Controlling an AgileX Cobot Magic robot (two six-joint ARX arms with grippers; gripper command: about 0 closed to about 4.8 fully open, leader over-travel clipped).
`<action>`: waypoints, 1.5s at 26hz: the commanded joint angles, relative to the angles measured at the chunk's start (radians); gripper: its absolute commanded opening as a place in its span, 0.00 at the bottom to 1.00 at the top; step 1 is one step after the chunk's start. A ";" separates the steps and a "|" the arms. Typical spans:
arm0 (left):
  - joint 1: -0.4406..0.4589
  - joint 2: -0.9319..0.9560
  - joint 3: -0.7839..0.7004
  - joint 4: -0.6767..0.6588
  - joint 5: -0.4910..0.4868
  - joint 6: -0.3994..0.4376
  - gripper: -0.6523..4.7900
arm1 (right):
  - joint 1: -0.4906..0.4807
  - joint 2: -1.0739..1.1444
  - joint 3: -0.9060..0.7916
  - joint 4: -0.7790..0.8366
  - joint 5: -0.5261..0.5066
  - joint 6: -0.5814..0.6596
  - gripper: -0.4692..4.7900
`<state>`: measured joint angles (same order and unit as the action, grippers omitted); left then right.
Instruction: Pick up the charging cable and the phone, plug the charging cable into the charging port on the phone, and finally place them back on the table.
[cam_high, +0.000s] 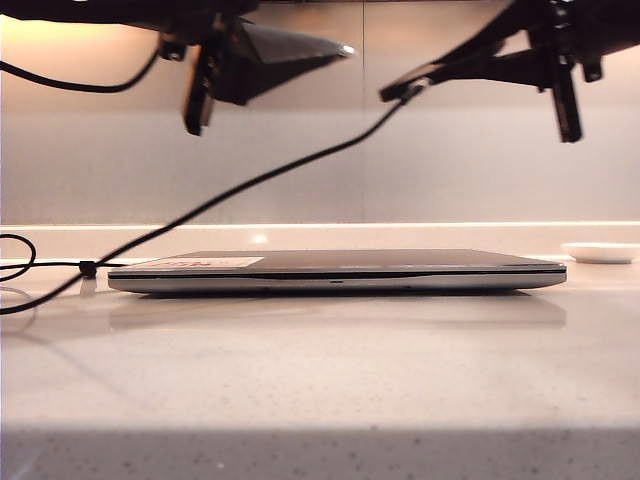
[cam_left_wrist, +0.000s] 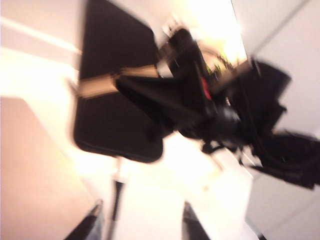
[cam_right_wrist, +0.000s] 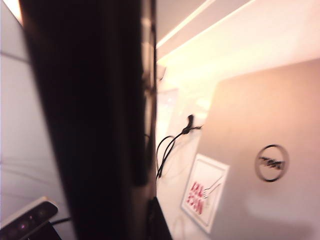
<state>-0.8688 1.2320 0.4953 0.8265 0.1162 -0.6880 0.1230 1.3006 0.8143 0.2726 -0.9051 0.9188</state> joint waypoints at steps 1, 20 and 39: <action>0.073 -0.055 0.005 -0.045 0.000 0.051 0.22 | -0.085 -0.008 0.008 -0.043 -0.036 -0.064 0.08; 0.298 -0.210 0.161 -0.594 0.000 0.474 0.11 | -0.296 0.117 0.297 -0.937 0.124 -0.735 0.08; 0.298 -0.211 0.166 -0.603 0.000 0.463 0.11 | -0.289 0.380 0.363 -1.000 0.184 -0.763 0.22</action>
<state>-0.5709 1.0245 0.6571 0.2195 0.1127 -0.2249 -0.1692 1.6855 1.1763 -0.7345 -0.7670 0.1703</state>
